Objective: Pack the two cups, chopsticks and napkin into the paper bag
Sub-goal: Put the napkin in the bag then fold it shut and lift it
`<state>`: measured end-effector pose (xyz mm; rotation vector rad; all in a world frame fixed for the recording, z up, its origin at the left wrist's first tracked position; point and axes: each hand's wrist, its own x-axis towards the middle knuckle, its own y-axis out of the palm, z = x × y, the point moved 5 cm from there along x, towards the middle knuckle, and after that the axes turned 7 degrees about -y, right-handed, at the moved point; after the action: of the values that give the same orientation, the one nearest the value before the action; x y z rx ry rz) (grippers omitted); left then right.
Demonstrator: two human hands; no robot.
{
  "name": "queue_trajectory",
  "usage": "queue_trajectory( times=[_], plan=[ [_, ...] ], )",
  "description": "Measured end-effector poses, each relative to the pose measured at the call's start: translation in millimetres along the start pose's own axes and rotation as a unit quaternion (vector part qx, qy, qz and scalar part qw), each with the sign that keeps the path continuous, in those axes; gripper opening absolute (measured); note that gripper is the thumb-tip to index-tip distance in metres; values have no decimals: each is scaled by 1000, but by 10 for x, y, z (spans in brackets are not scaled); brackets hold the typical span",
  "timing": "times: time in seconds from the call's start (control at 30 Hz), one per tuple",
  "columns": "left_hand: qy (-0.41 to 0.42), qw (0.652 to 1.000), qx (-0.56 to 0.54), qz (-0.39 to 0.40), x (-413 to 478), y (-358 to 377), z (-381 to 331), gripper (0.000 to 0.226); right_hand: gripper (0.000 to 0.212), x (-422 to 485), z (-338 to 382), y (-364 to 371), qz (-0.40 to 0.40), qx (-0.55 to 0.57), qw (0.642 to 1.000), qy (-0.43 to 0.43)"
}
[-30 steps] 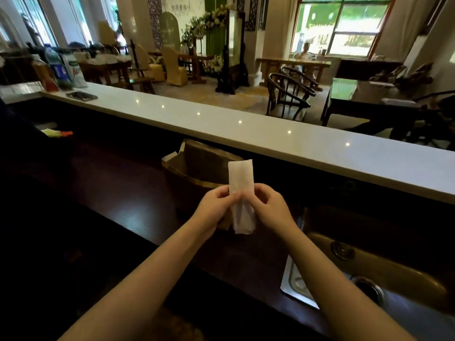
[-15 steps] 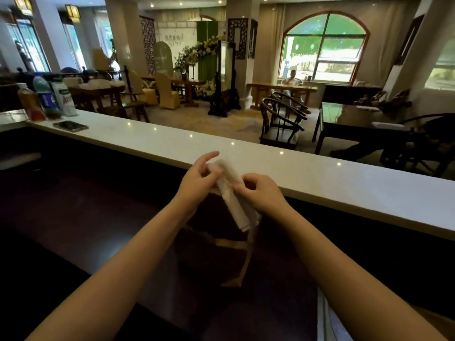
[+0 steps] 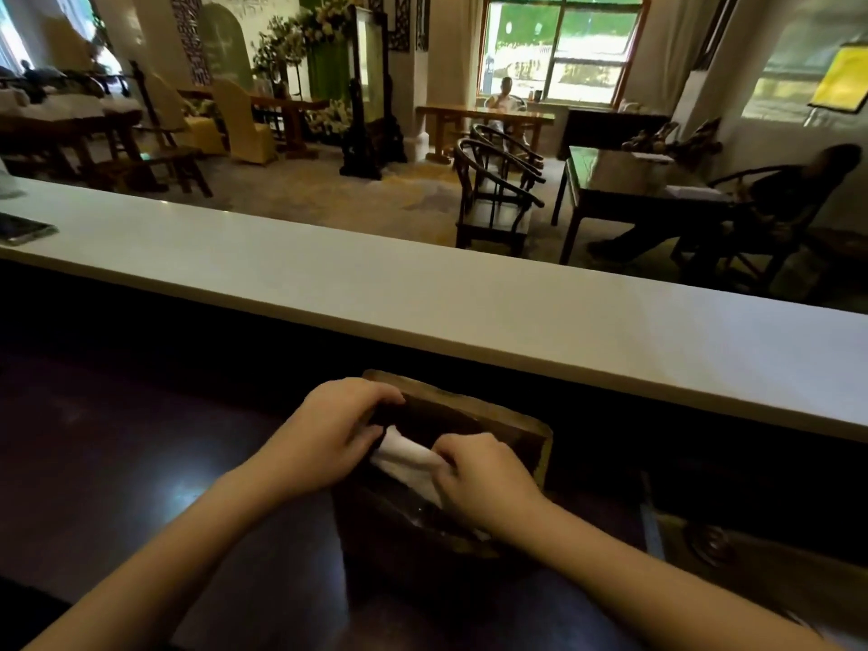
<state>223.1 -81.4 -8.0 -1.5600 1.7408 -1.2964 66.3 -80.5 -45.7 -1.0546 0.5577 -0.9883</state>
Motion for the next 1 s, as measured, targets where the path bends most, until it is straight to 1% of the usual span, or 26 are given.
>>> queue_trajectory(
  times=[0.03,0.07,0.13,0.23,0.33,0.43,0.67,0.83,1.0],
  plan=[
    [19,998,58,20,-47,41,8,41,19,-24,27,86,19,-28,999,-2],
    [26,994,91,52,-91,92,23,45,19,-52,53,171,40,-53,998,-1],
    [34,987,93,130,-163,174,76,58,22,-100,99,329,87,-94,992,7],
    [71,965,105,230,-273,234,96,81,29,-147,136,531,158,-136,978,-4],
    [78,953,86,279,-375,266,79,94,29,-218,156,719,221,-151,963,-22],
    [82,950,76,292,-433,281,51,99,30,-266,170,908,247,-176,952,-33],
    [96,950,90,285,-462,286,7,96,35,-336,148,1203,247,-176,952,-40],
    [99,948,117,277,-527,281,-20,98,48,-415,140,1329,248,-168,954,-34],
    [95,945,123,289,-561,264,-64,99,55,-444,100,1341,253,-179,951,-24]
  ],
)
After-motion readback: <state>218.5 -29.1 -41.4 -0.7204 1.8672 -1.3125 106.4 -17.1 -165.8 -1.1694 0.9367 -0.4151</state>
